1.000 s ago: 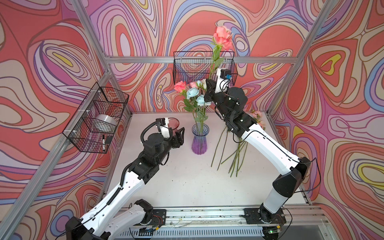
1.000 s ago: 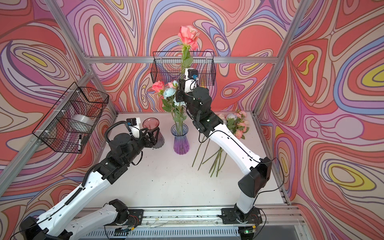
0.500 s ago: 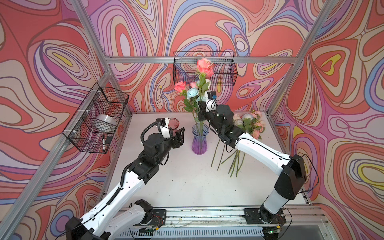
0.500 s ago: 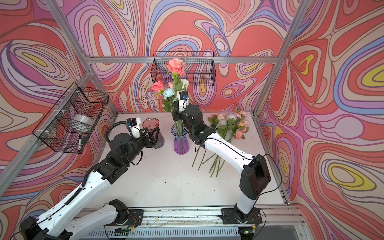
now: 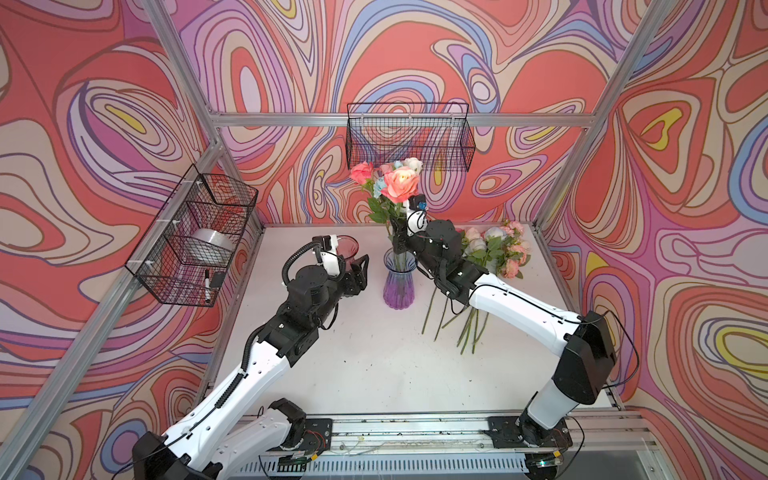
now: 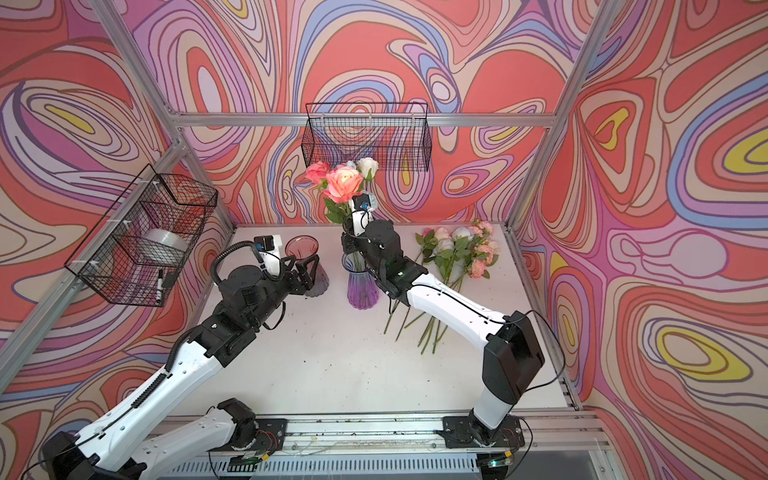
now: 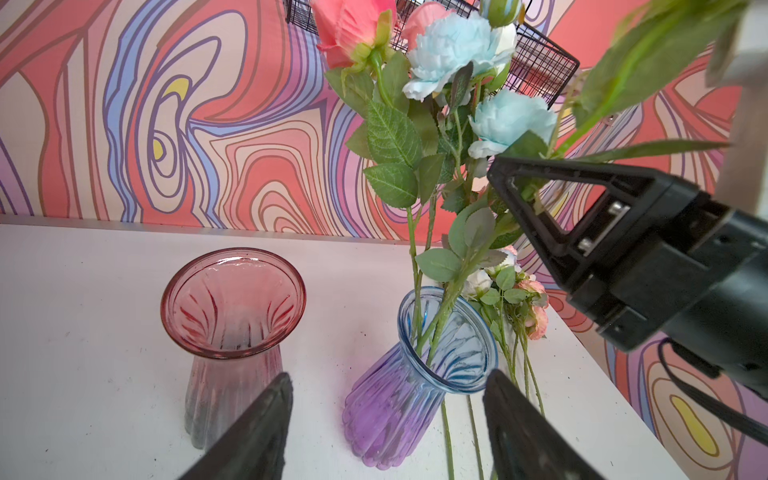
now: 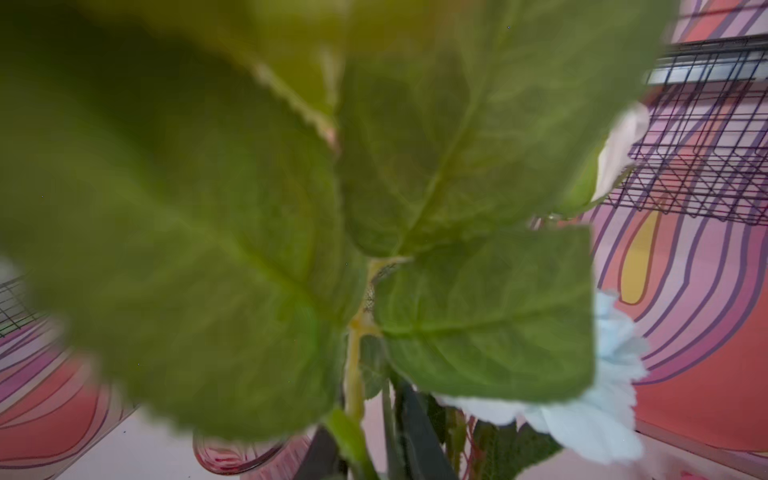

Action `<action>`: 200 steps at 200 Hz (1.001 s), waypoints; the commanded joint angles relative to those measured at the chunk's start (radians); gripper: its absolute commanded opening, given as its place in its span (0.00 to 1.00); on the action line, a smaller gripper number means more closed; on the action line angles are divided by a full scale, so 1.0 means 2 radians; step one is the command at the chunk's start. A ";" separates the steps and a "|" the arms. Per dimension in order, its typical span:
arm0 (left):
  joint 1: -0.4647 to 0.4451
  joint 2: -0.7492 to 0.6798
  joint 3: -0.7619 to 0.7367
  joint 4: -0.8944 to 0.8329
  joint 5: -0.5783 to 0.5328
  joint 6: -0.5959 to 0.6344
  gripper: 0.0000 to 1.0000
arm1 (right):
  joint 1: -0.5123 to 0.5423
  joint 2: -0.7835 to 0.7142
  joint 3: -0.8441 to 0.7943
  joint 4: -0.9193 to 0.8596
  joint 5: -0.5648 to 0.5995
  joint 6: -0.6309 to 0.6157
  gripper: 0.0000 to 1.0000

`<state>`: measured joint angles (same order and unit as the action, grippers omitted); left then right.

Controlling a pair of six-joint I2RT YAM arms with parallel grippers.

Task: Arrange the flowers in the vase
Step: 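Lower the pink rose stem into the blue-purple vase with the right gripper, then open the right gripper and move it back to the rose pile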

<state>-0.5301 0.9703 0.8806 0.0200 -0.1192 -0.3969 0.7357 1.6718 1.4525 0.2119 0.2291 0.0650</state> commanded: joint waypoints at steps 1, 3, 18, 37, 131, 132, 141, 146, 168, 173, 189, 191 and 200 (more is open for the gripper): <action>0.002 -0.001 -0.003 0.008 0.001 -0.003 0.73 | 0.003 -0.002 0.006 -0.014 0.018 0.004 0.22; 0.002 -0.001 -0.003 0.008 0.001 -0.003 0.73 | 0.003 -0.002 0.005 -0.013 0.019 0.005 0.23; 0.002 0.000 -0.002 0.008 0.003 -0.003 0.73 | 0.005 -0.006 0.001 -0.016 0.020 0.006 0.25; 0.002 0.003 -0.002 0.009 0.005 -0.004 0.73 | 0.006 -0.006 0.007 -0.027 0.032 0.002 0.28; 0.002 0.010 0.001 0.005 0.007 -0.002 0.73 | 0.017 0.018 0.030 -0.098 0.030 0.010 0.38; 0.002 0.010 0.001 0.005 0.007 -0.002 0.73 | 0.017 0.018 0.030 -0.099 0.030 0.010 0.38; 0.003 0.009 0.001 0.003 0.007 -0.002 0.73 | 0.017 0.017 0.027 -0.108 0.038 0.017 0.38; 0.003 0.009 0.002 0.002 0.005 -0.001 0.73 | 0.018 0.015 0.021 -0.109 0.046 0.022 0.38; 0.003 0.007 0.000 0.005 0.000 0.000 0.73 | 0.018 -0.003 -0.012 -0.096 0.063 0.038 0.38; 0.003 0.006 0.001 0.004 0.001 0.000 0.73 | 0.018 -0.006 -0.016 -0.095 0.063 0.039 0.39; 0.003 0.006 0.000 0.004 0.001 0.000 0.73 | 0.018 -0.012 -0.018 -0.101 0.061 0.043 0.38; 0.003 0.007 0.000 0.004 0.001 0.000 0.73 | 0.018 -0.012 -0.018 -0.101 0.060 0.043 0.38; 0.003 0.009 0.000 0.004 0.000 0.001 0.73 | 0.018 -0.015 -0.019 -0.101 0.060 0.045 0.38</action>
<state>-0.5301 0.9855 0.8806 0.0196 -0.1093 -0.3969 0.7673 1.6920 1.4250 0.0193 0.3256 0.1249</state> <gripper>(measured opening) 0.728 0.386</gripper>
